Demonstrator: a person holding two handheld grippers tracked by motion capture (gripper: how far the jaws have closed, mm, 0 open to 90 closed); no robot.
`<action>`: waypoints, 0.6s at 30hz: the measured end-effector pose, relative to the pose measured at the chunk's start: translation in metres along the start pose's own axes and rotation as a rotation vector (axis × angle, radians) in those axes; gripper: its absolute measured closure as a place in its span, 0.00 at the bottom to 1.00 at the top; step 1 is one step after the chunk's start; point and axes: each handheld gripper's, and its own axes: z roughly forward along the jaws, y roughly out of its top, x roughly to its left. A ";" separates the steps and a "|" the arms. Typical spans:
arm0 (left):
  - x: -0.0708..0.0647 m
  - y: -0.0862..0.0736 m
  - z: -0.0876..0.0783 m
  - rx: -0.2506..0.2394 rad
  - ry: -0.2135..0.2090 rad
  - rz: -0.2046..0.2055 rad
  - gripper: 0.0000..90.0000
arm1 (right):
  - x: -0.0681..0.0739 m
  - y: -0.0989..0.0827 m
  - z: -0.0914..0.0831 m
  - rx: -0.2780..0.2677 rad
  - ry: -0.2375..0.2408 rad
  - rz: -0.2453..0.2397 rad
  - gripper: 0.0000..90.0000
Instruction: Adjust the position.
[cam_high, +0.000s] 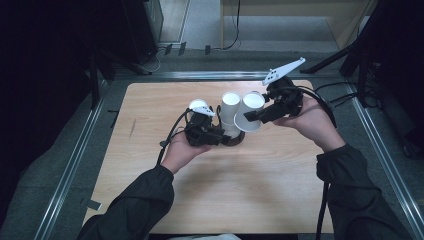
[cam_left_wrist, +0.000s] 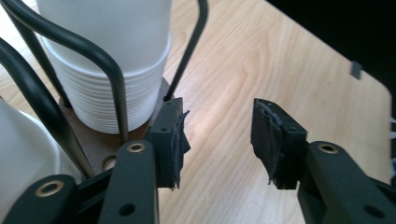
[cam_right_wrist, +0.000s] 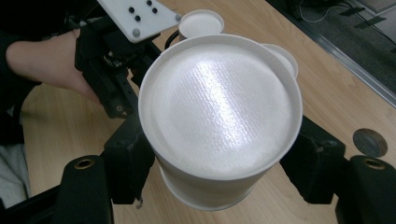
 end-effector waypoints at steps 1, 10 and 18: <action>0.000 0.000 0.000 0.000 0.000 0.000 0.58 | 0.000 0.000 0.000 0.000 0.000 0.000 0.35; 0.001 -0.014 -0.011 0.011 -0.074 0.077 0.43 | 0.010 -0.024 0.013 0.006 0.028 -0.025 0.35; 0.000 -0.022 -0.018 0.011 -0.115 0.098 0.39 | 0.020 -0.041 0.027 0.010 0.055 -0.039 0.35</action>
